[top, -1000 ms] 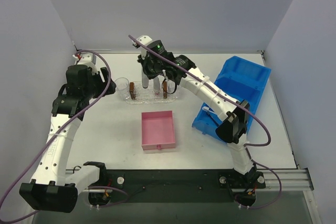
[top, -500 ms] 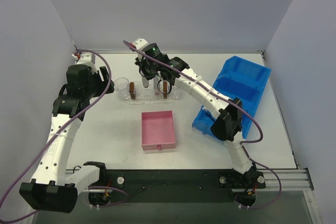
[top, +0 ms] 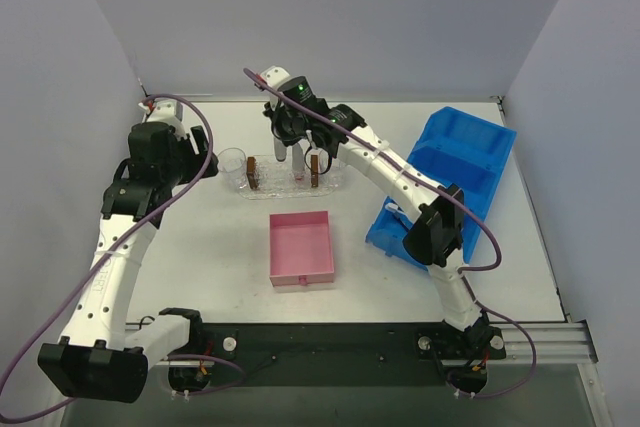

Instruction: Prepare toiletry sets of a toothbrush and toothpaste on the tray

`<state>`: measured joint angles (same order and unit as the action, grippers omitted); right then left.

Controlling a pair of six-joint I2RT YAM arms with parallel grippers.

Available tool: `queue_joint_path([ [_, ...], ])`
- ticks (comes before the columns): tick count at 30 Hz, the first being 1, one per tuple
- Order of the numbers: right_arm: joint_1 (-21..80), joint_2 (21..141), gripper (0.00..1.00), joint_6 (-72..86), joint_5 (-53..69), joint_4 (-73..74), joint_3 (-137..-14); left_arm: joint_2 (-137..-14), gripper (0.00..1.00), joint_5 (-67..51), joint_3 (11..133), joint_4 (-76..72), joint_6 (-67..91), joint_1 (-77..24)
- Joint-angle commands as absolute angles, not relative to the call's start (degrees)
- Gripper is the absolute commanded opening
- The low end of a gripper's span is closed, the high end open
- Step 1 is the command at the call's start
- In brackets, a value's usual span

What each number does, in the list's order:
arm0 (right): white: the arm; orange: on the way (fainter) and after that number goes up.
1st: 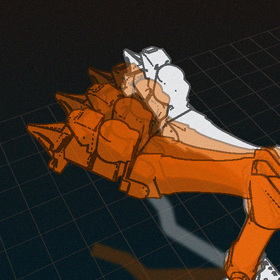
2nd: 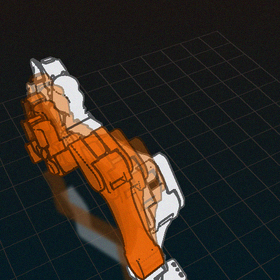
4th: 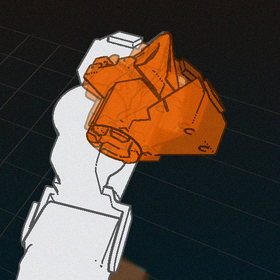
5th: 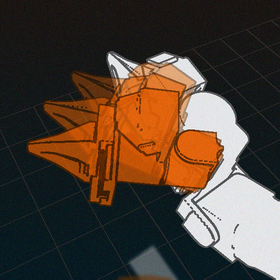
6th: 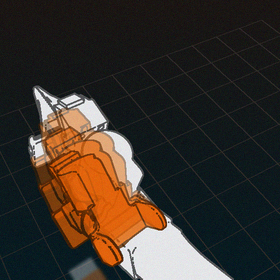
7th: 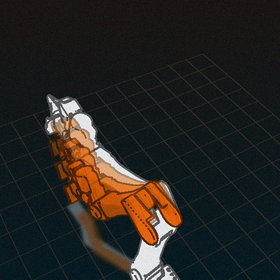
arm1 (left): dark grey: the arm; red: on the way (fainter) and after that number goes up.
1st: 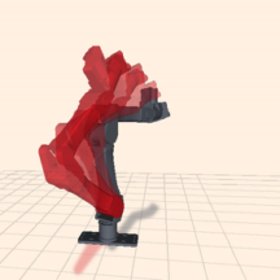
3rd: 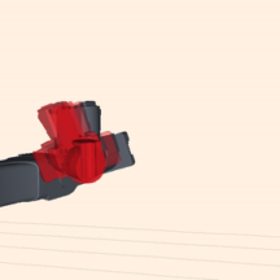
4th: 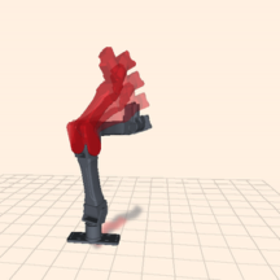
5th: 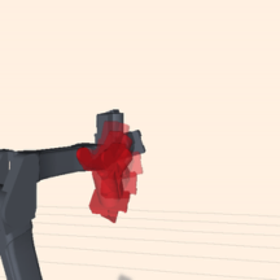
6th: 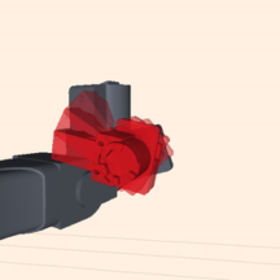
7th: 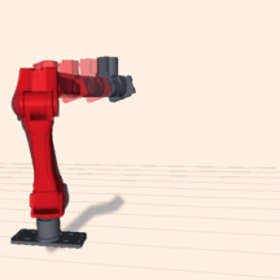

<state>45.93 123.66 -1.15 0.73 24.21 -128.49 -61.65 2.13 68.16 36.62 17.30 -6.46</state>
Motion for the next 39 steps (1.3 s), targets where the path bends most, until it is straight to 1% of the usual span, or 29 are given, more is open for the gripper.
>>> queue_joint_path([
  [1, 45.18, 124.80, 0.00, -0.26, 1.84, 20.83, -130.34, -61.79, 0.76, 2.29, 69.26, 34.10, 16.61, -6.68],
  [29, 44.91, 124.80, 0.00, -0.09, 2.72, 21.27, -127.09, -62.58, 0.76, 1.85, 68.91, 34.01, 17.05, -6.59],
  [39, 45.44, 123.84, 0.00, 0.00, 2.20, 21.45, -127.62, -62.31, 0.76, 1.76, 68.55, 34.01, 17.14, -6.68],
])
